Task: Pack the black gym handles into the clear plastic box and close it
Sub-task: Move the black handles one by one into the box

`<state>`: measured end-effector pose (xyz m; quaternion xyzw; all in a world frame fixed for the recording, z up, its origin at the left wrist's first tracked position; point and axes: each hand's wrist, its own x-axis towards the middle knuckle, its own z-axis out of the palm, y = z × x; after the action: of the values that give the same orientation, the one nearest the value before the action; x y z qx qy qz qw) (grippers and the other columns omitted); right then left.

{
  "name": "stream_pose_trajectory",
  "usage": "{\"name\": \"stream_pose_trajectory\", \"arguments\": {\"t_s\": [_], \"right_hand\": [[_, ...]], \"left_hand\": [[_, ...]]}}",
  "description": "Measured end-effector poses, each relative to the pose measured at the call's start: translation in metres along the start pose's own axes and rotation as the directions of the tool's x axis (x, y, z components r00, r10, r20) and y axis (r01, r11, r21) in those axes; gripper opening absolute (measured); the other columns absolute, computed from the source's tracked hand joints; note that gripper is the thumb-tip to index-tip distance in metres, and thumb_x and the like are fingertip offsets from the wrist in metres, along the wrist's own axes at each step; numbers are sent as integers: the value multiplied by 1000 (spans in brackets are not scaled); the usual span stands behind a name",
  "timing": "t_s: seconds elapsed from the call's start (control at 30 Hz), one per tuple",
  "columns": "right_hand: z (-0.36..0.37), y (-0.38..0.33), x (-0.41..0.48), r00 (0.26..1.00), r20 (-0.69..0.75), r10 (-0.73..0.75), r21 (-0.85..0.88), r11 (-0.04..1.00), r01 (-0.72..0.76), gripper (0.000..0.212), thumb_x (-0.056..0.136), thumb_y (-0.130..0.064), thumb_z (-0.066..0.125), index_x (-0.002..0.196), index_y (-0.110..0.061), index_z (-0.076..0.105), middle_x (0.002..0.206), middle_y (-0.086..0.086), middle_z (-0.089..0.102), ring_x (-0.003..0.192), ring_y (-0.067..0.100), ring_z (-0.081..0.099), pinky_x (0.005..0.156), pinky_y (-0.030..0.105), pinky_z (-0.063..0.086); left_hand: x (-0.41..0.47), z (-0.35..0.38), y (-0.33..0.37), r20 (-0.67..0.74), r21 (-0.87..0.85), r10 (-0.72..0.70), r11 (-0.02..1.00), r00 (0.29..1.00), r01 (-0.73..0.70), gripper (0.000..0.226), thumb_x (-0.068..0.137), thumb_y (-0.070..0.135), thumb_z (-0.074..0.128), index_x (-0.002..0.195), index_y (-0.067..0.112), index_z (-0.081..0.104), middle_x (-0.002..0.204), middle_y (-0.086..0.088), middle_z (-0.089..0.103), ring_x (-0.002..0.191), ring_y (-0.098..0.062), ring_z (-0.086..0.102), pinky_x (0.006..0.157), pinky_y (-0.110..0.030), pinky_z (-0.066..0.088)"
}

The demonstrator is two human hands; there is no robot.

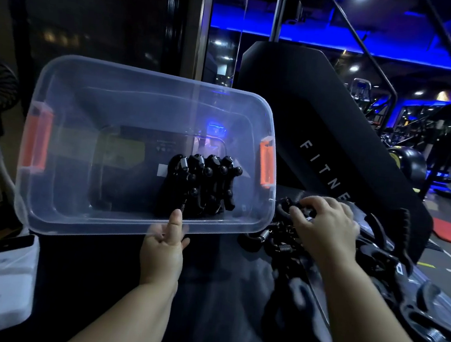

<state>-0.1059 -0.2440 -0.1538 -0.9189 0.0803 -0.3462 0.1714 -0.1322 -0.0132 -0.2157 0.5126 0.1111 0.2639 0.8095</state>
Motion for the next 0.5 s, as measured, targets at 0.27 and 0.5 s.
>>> {"name": "stream_pose_trajectory", "arguments": {"t_s": [0.27, 0.5], "right_hand": [[-6, 19, 3, 886, 436, -158, -322, 892, 318, 69, 62, -66, 71, 125, -44, 52, 123, -13, 52, 126, 14, 37, 91, 42, 37], [-14, 37, -17, 894, 348, -283, -258, 887, 382, 54, 67, -66, 68, 117, -48, 57, 123, -17, 48, 124, 12, 36, 91, 38, 32]], "left_hand": [[-1, -1, 1, 17, 1, 12, 1000, 1000, -12, 25, 93, 34, 52, 80, 13, 48, 85, 2, 62, 99, -23, 66, 87, -38, 52], [-1, -3, 0, 25, 21, 16, 1000, 1000, -16, 24, 94, 34, 52, 81, 14, 49, 84, 4, 61, 93, -21, 66, 90, -40, 52]]}}
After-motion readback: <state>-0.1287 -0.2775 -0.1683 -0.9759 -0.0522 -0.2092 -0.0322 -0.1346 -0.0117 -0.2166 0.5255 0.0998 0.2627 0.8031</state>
